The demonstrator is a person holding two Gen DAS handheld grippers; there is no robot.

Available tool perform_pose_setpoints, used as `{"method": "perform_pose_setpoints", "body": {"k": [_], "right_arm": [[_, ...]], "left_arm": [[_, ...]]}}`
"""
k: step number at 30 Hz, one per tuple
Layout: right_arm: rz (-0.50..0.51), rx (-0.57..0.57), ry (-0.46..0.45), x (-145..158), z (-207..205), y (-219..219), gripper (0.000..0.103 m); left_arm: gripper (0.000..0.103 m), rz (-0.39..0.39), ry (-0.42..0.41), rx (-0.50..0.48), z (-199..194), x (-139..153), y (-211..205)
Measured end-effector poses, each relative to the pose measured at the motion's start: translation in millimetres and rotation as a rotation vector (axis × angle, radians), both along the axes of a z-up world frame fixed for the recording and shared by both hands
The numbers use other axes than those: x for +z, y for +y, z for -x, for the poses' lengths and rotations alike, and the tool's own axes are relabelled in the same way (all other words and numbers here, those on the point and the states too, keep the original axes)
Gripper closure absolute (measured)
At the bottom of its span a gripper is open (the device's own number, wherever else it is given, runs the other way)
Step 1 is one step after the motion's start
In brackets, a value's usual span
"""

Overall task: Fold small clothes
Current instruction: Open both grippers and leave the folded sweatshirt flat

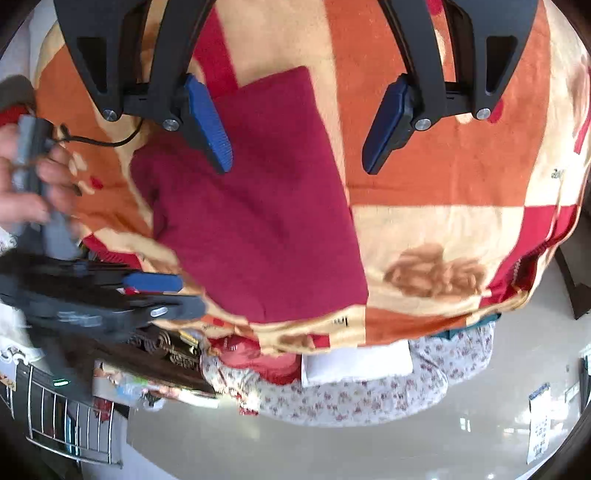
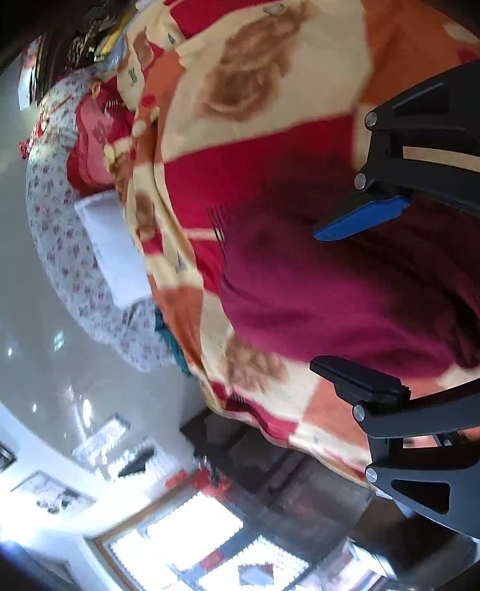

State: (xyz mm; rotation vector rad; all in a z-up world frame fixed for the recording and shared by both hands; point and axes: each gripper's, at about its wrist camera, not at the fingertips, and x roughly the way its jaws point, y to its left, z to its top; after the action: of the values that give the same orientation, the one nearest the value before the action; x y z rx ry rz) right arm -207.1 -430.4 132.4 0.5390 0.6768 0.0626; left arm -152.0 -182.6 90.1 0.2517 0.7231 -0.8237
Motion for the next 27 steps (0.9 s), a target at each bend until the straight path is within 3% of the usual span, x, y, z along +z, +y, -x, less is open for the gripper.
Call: {"method": "perform_pose_setpoints", "body": {"k": [7,10,11,13,15,20,24,27], "right_arm": [[0.059,0.084,0.010,-6,39,47,0.032],[0.135,0.095,0.094,-25,34,59,0.035],[0.145,0.089,0.119,-34,33,59,0.042],[0.104,0.086,0.145,-51,31,51,0.084],[0.045,0.067,0.131,-59,37,40,0.088],[-0.052,0.053,0.108,-69,76,29,0.092],[-0.103,-0.001,0.154,-93,72,15,0.093],[-0.130,0.015,0.098,-70,78,9,0.090]], "left_arm": [[0.031,-0.079,0.025,0.006,-7,-32,-1],[0.031,-0.083,0.059,0.016,-11,-43,-2],[0.031,-0.081,0.067,0.019,-11,-44,-1],[0.031,-0.081,0.069,0.023,-9,-44,0],[0.031,-0.094,0.066,0.025,-7,-43,3],[0.031,-0.075,0.025,0.014,0,-27,16],[0.031,-0.037,0.040,0.019,-3,-21,13],[0.031,-0.042,0.043,0.014,-3,-23,2]]}}
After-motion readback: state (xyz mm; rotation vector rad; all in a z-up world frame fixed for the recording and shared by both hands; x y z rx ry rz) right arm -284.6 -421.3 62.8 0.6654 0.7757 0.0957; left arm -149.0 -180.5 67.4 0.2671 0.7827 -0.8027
